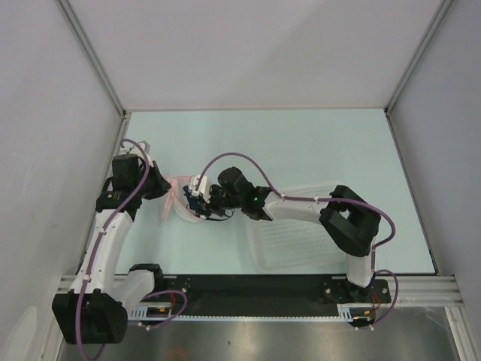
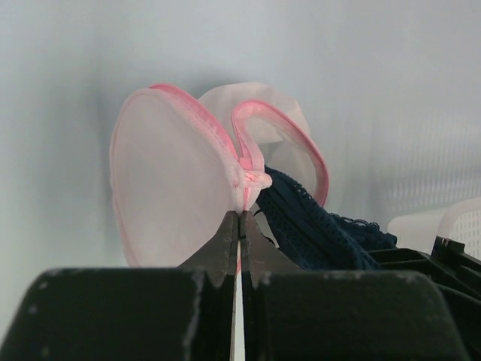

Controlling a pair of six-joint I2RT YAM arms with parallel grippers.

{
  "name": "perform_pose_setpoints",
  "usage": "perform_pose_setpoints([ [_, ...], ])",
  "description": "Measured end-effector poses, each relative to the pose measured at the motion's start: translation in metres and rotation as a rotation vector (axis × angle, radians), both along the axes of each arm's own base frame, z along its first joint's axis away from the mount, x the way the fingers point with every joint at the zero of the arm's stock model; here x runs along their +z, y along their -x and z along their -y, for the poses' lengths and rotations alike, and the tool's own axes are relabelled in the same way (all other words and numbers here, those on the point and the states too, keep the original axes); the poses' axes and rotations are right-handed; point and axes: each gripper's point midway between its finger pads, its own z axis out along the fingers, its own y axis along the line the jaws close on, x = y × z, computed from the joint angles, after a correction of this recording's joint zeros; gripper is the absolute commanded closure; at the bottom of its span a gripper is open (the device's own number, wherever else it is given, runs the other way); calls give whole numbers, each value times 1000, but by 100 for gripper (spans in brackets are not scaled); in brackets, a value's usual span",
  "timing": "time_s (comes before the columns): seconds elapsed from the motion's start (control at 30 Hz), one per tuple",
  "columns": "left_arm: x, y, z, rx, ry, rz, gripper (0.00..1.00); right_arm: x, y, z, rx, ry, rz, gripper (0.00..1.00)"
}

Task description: Place the bra in the laundry bag and zip it closed

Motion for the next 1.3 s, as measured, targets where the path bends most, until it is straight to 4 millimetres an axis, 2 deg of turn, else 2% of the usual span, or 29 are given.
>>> perform_pose_setpoints([
  [0.1,0,1,1,-3,4,-2,100,-2,5,-2,30,22,-31,100],
  [0.2,3,2,6,-23,15,10,100,-1,1,-15,46,29,-49,100],
  [0.33,17,8,24,-93,67,66,100,-12,-12,-32,-4,43,-71,100],
  [0.47,19,16,31,-110,108,86,100,-29,-33,-38,-135,62,-135,100],
  [0.57,11,25,30,-79,126,75,100,-37,-53,-33,-285,73,-164,100],
  [0.77,0,34,25,6,152,18,100,-22,-89,-22,-578,75,-160,100],
  [0.93,-4,37,27,37,188,-23,100,-28,-93,-2,-752,128,-112,100],
  [1.03,-4,41,36,13,237,-47,100,-29,-94,10,-868,164,-97,100],
  [1.2,2,47,50,-31,318,-59,100,-20,-97,7,-1016,139,-164,100],
  [1.3,-2,51,58,-54,359,-76,100,-20,-92,9,-1082,112,-258,100],
])
